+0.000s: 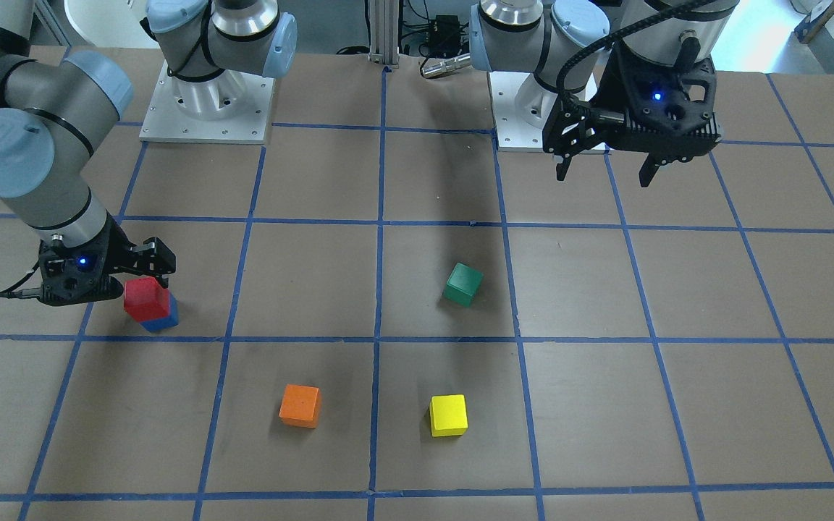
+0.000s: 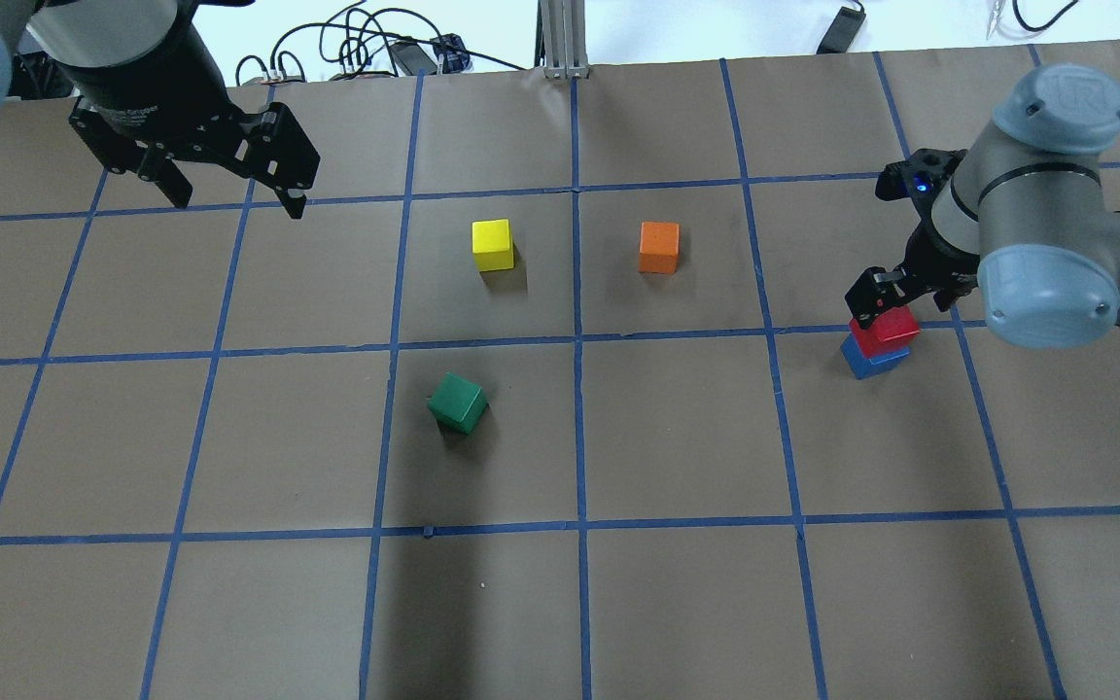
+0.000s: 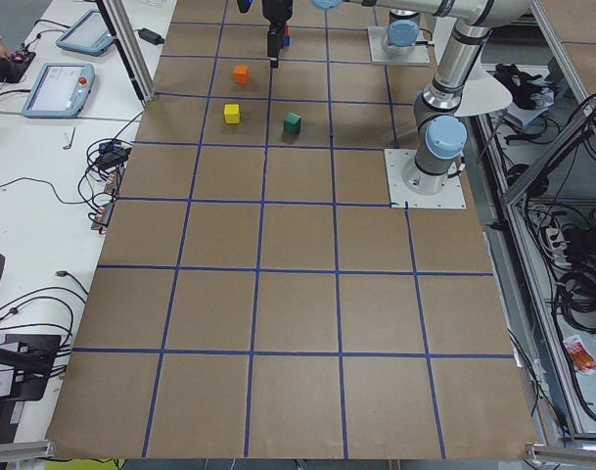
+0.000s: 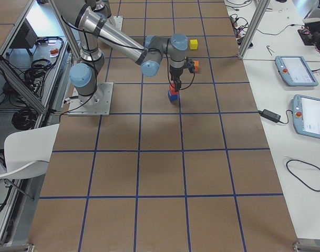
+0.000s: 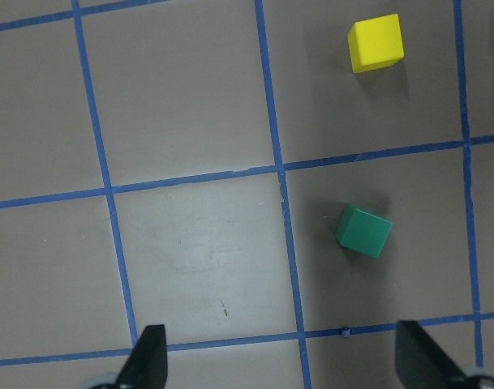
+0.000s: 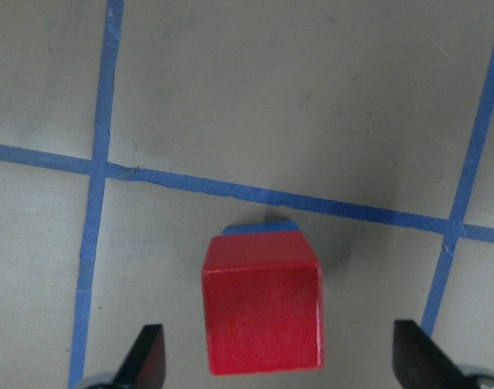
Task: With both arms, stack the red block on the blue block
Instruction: 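Open the right gripper and raise it off the stack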
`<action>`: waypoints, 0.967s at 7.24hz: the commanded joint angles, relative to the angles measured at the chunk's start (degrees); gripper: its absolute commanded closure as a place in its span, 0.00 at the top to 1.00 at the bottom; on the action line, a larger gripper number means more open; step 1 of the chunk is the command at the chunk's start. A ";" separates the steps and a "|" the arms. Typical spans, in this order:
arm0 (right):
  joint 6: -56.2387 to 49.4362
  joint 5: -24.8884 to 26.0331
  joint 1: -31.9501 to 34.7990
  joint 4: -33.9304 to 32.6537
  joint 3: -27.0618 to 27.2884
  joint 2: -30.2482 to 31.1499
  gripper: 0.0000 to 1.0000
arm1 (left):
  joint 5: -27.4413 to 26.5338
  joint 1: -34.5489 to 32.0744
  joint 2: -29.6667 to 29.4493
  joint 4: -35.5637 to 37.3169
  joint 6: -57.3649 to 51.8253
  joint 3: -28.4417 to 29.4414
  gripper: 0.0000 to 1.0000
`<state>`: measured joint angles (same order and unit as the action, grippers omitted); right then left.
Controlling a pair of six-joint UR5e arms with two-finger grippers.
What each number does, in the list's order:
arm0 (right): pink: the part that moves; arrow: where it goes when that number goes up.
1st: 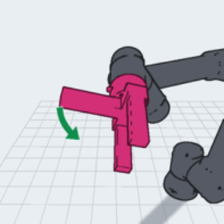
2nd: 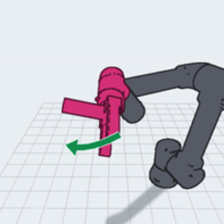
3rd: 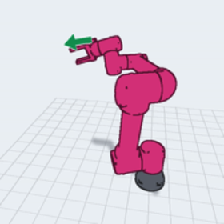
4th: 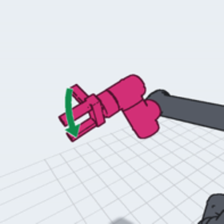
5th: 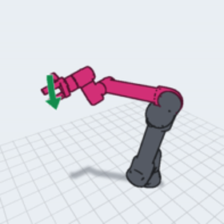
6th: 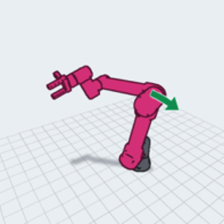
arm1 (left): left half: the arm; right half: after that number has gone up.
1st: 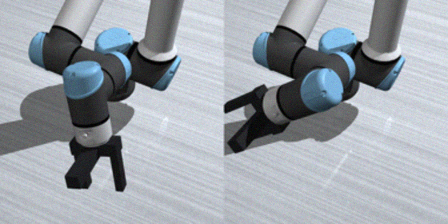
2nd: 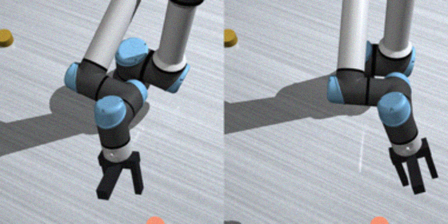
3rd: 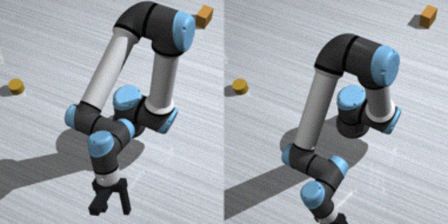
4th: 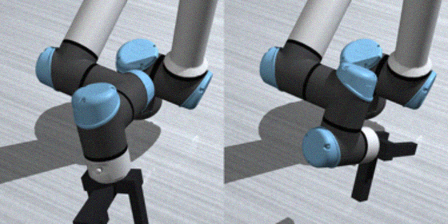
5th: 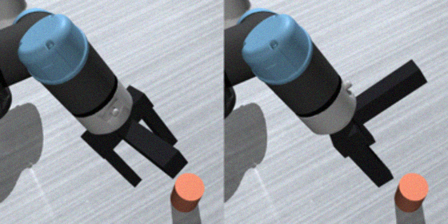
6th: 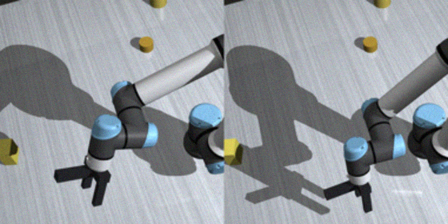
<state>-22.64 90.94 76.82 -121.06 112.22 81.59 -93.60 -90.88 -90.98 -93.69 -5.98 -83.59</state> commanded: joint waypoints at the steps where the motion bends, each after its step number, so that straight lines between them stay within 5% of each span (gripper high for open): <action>1: 3.83 -0.15 0.43 11.49 -5.75 4.08 1.00 | 0.00 0.00 0.02 0.00 0.00 -0.08 1.00; 3: 10.11 0.11 3.92 22.67 -11.48 7.00 1.00 | 0.00 0.00 0.02 0.00 0.00 0.00 1.00; 5: 19.86 -1.02 13.92 22.02 -13.34 6.22 1.00 | 0.00 0.00 0.19 0.00 0.00 0.00 1.00; 7: 25.98 0.20 16.43 23.14 -17.45 6.03 1.00 | 0.00 0.00 0.02 -0.09 0.00 0.09 1.00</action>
<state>0.10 90.70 91.46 -98.64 97.33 87.55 -93.61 -90.88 -90.97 -93.71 -5.98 -83.53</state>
